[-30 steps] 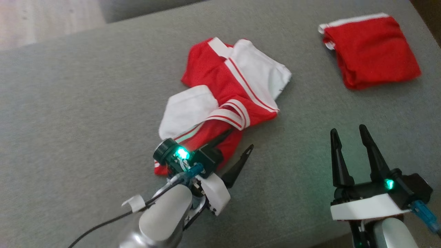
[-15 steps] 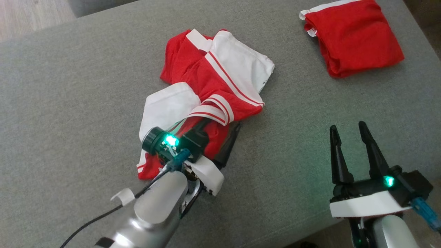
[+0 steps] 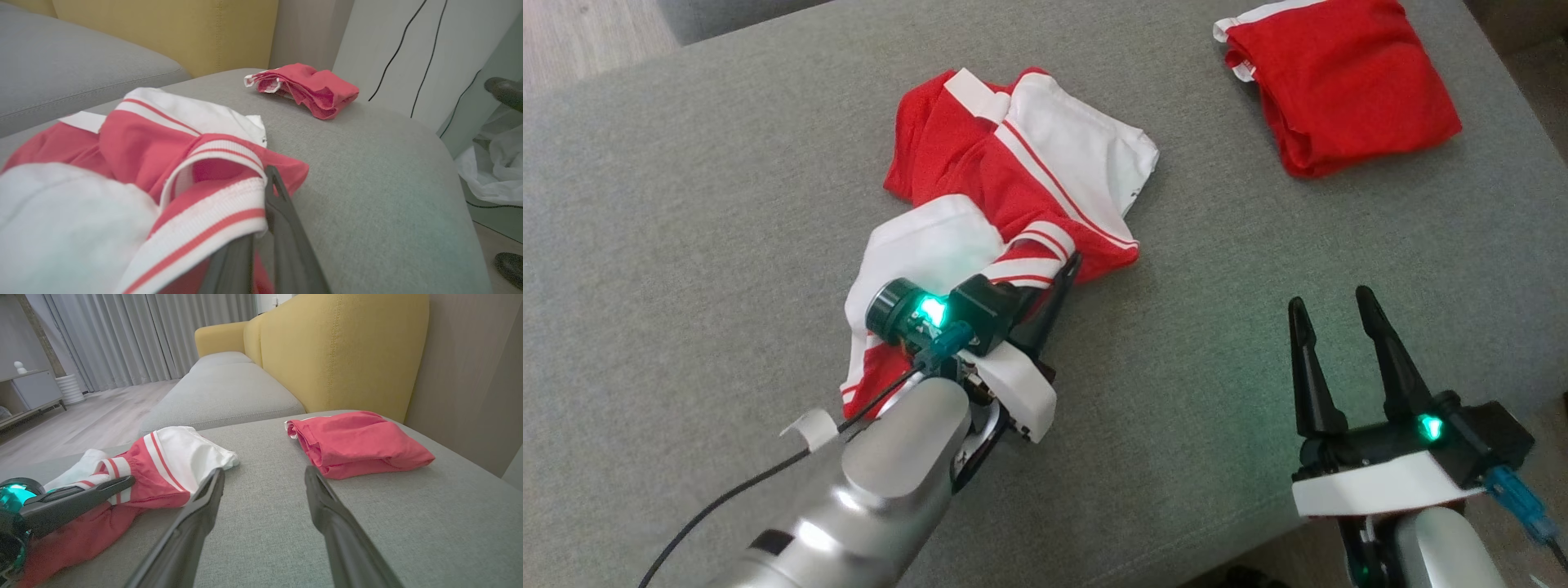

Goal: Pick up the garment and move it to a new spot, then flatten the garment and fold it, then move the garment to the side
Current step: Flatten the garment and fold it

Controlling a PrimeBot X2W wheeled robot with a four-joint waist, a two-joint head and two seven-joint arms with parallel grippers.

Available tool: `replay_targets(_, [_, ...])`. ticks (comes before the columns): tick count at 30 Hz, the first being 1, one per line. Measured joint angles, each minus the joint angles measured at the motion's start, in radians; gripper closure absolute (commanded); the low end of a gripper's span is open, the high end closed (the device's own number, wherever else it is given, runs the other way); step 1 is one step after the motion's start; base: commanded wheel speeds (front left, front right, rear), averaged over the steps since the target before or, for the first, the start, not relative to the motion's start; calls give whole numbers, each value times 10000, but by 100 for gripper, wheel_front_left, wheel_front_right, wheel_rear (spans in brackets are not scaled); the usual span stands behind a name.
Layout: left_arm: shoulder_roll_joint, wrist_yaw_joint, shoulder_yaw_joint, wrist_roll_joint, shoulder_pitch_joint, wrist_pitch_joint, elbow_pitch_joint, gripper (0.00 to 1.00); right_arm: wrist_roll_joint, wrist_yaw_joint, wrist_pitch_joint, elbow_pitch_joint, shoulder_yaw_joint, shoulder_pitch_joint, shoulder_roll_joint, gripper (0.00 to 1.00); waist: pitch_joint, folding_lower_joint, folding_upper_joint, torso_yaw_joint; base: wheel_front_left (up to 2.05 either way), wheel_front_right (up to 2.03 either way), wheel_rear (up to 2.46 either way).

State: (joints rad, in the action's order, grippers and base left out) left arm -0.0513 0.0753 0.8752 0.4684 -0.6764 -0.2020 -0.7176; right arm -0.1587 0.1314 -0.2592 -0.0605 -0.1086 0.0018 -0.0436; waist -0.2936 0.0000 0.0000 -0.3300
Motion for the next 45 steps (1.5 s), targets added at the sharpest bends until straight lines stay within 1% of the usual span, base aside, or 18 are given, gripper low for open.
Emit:
replay_targets(1, [0, 0, 0, 0, 0, 0, 0, 100, 0, 0, 0, 0, 0, 0, 0, 0, 0, 0, 0, 0, 0, 0, 0])
replay_targets(3, [0, 144, 104, 128, -102, -52, 38, 100, -8, 0, 0, 2, -40, -47, 0, 0, 40, 0, 0, -16, 0, 0, 0])
replay_targets(6, [0, 295, 320, 265, -678, -105, 174, 100, -88, 0, 0, 2, -79, -123, 0, 0, 168, 0, 0, -9, 0, 0, 0])
replay_targets(11, [8, 410, 297, 320, -2939, -119, 433, 100, -119, 0, 0, -54, -146, -101, -2, 0, 625, 0, 0, 35, 0, 0, 0])
replay_targets(15, [-2, 495, 44, 813, -4635, -92, 533, 100, -111, 0, 0, -171, -190, -19, -2, 0, 1122, 0, 0, 70, 0, 0, 0])
replay_targets(19, [-305, 499, 38, 1684, -5774, 42, 1127, 100, -67, 0, 0, -178, -2, 333, -2, 0, 1645, -1, 0, 173, 0, 0, 0])
replay_targets(21, [-497, 499, 67, 2265, -6158, 90, 1572, 100, 38, 0, 0, -178, 150, 546, -8, 0, 1827, -2, 0, 355, 0, 0, 0])
replay_targets(23, [-825, 571, 75, 2642, -6317, 132, 1900, 100, 142, 0, 0, -174, 238, 687, -6, 0, 1955, -1, 0, 622, 0, 0, 0])
replay_targets(26, [-1480, 571, 71, 3279, -5875, 174, 2276, 100, 228, 0, 0, -113, 380, 755, -6, 0, 2099, -2, 0, 1086, 0, 0, 0])
replay_targets(28, [-2019, 569, 35, 3638, -5017, 174, 2518, 100, 280, 0, 0, 15, 491, 747, -4, 0, 2146, -2, 0, 1413, 0, 0, 0])
replay_targets(32, [-3037, 378, -44, 4661, -2171, 157, 2709, 100, 385, 0, 0, 136, 694, 756, -4, 0, 2134, 0, 0, 2020, 0, 0, 0])
replay_targets(35, [-3645, 194, -17, 5143, 87, 52, 2709, 100, 550, 0, 0, 188, 826, 757, -4, 0, 2023, 0, 0, 2388, 0, 0, 0])
replay_targets(38, [-3845, 56, -90, 5586, 1555, -167, 2541, 100, 673, 0, 0, 268, 984, 755, -2, 0, 1813, 0, 0, 2681, 0, 0, 0])
replay_targets(41, [-3802, 33, -343, 5645, 1966, -330, 2117, 98, 826, 0, 0, 263, 989, 738, -2, 0, 1600, 0, 0, 2921, 0, 0, 0])
replay_targets(42, [-3772, 27, -472, 5645, 1968, -387, 1992, 60, 861, 0, 0, 263, 984, 730, -2, 0, 1539, 0, 0, 2980, 0, 0, 0])
replay_targets(43, [-3703, -8, -667, 5645, 1970, -410, 1879, 2, 888, 0, 0, 263, 984, 711, -2, 0, 1490, 1, 0, 3032, 0, 0, 0])
replay_targets(44, [-3574, -115, -905, 5643, 1977, -458, 1795, 0, 888, 0, 0, 263, 984, 704, -2, 0, 1450, 1, 0, 3077, 0, 0, 0])
replay_targets(45, [-3402, -201, -1212, 5630, 2023, -470, 1778, 0, 888, 0, 0, 263, 984, 705, -2, 0, 1421, 1, 0, 3113, 0, 0, 0])
